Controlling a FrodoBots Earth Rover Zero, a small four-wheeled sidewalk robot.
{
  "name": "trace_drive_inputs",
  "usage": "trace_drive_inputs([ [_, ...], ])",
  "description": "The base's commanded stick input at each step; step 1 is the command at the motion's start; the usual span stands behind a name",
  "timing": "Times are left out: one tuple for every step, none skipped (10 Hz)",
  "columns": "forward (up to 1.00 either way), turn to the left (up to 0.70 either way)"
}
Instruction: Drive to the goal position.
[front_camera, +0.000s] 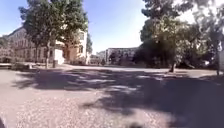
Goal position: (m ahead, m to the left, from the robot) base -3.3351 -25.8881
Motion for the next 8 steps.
trace_drive_inputs([
  [0.7, 0.0],
  [0.7, 0.0],
  [0.7, 0.0],
  [0.7, 0.0],
  [0.7, 0.0],
  [0.7, 0.0],
  [0.7, 0.0],
  [0.7, 0.0],
])
